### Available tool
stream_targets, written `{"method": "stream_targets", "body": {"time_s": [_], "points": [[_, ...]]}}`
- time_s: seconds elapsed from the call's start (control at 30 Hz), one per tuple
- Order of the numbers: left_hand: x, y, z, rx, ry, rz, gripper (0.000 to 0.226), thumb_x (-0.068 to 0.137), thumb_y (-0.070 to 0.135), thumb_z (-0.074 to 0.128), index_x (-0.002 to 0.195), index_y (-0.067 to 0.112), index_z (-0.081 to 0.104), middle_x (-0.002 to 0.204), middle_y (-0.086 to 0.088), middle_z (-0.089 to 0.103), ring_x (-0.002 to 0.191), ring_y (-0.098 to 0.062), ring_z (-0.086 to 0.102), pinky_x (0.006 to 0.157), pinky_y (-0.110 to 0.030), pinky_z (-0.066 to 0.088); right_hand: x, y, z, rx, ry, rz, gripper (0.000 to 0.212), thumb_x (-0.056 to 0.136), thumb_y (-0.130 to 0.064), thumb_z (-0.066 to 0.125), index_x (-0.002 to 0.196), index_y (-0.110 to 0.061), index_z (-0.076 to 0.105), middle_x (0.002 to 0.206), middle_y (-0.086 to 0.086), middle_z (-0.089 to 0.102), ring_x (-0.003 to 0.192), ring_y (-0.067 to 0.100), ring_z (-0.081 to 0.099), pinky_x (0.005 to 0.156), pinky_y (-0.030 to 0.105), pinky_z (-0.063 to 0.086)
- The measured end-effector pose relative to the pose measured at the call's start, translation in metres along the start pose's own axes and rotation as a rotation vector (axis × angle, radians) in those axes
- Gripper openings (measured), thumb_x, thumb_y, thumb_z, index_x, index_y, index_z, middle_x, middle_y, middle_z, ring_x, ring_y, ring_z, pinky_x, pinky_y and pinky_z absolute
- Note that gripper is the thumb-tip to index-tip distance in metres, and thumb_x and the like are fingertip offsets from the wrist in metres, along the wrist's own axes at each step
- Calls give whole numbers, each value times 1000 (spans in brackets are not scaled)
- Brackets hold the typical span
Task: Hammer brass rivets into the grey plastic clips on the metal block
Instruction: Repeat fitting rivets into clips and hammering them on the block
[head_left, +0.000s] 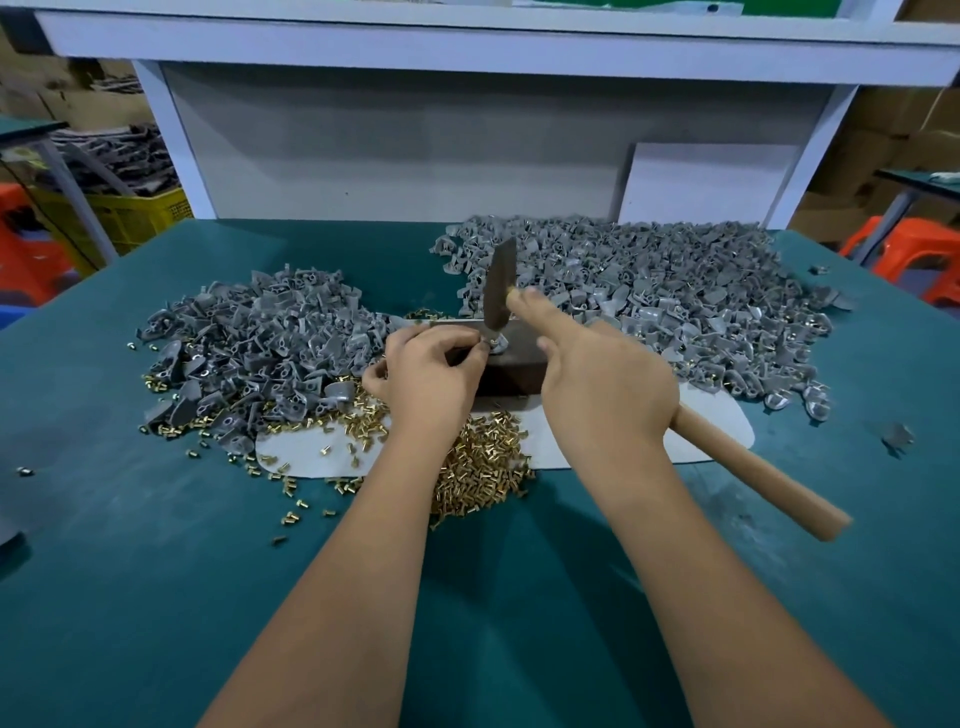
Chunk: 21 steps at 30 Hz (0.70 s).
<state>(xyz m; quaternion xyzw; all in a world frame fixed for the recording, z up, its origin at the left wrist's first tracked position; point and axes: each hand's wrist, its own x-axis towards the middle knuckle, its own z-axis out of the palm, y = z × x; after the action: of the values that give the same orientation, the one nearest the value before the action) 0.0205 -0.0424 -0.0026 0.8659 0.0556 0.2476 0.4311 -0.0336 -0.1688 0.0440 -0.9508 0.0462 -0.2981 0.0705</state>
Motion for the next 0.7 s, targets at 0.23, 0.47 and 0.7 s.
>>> {"method": "stream_targets", "body": {"time_s": [0.23, 0.47, 0.7], "points": [[0, 2, -1, -9, -17, -20, 8, 89, 38, 68, 89, 36, 76, 96, 27, 62, 127, -7, 35, 98, -38, 13, -1, 3, 1, -14, -43, 12, 54, 98, -30, 49, 136, -62, 27, 63, -7, 31, 46, 12, 19, 44, 24, 9], [-1, 2, -2, -8, -13, 5, 9, 89, 36, 68, 92, 35, 76, 93, 29, 56, 126, -6, 35, 99, -39, 13, -3, -2, 1, -21, -41, -9, 54, 97, -31, 49, 136, -61, 27, 70, -5, 39, 51, 14, 24, 44, 24, 10], [-1, 1, -1, 2, -2, 4, 12, 88, 40, 69, 96, 34, 76, 102, 24, 63, 125, -3, 33, 102, -38, 12, 9, -4, -11, 7, 65, 5, 53, 94, -27, 56, 135, -56, 38, 70, -3, 43, 53, 22, 40, 47, 24, 19]]}}
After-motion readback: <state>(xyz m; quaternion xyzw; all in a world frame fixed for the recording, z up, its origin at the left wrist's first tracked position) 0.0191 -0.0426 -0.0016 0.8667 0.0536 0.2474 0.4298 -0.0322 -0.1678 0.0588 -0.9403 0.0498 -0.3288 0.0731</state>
